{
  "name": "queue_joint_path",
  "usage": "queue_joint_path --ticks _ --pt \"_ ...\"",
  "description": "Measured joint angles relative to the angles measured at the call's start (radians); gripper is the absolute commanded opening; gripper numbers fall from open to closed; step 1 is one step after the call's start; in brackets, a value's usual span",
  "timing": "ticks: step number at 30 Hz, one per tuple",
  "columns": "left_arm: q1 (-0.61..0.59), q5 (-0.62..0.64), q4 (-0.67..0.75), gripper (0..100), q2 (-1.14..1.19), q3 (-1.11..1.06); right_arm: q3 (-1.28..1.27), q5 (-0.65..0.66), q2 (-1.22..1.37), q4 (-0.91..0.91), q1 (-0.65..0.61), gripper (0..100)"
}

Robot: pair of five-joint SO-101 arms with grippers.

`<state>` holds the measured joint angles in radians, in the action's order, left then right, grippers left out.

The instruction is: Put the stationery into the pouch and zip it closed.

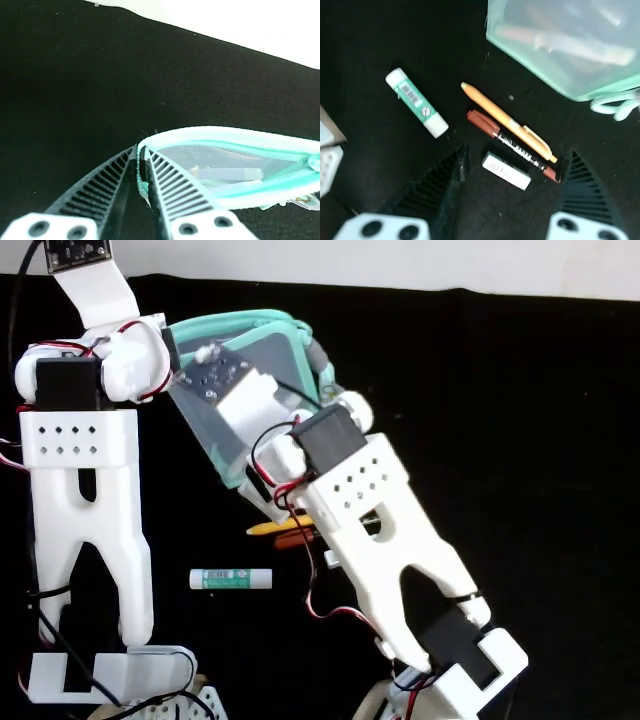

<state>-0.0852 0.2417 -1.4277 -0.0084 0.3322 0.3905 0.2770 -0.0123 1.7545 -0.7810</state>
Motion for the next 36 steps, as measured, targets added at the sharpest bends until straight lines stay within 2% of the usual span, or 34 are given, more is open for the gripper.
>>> queue_joint_path --ticks 12,17,24,30,36 --pt "0.0 0.0 0.0 1 0.0 0.0 -0.261 0.003 -0.011 -0.058 -0.002 27.8" --pt "0.0 0.0 0.0 1 0.0 0.0 -0.466 0.012 -0.092 -0.196 -0.069 27.8" --pt "0.0 0.0 0.0 1 0.0 0.0 -0.735 0.106 -0.146 -0.361 -0.184 27.8" --pt "0.0 0.0 0.0 1 0.0 0.0 -0.775 0.172 -0.146 -0.47 -0.207 27.8" --pt "0.0 0.0 0.0 1 0.0 0.0 -0.775 0.184 -0.055 -0.591 -0.219 27.8"
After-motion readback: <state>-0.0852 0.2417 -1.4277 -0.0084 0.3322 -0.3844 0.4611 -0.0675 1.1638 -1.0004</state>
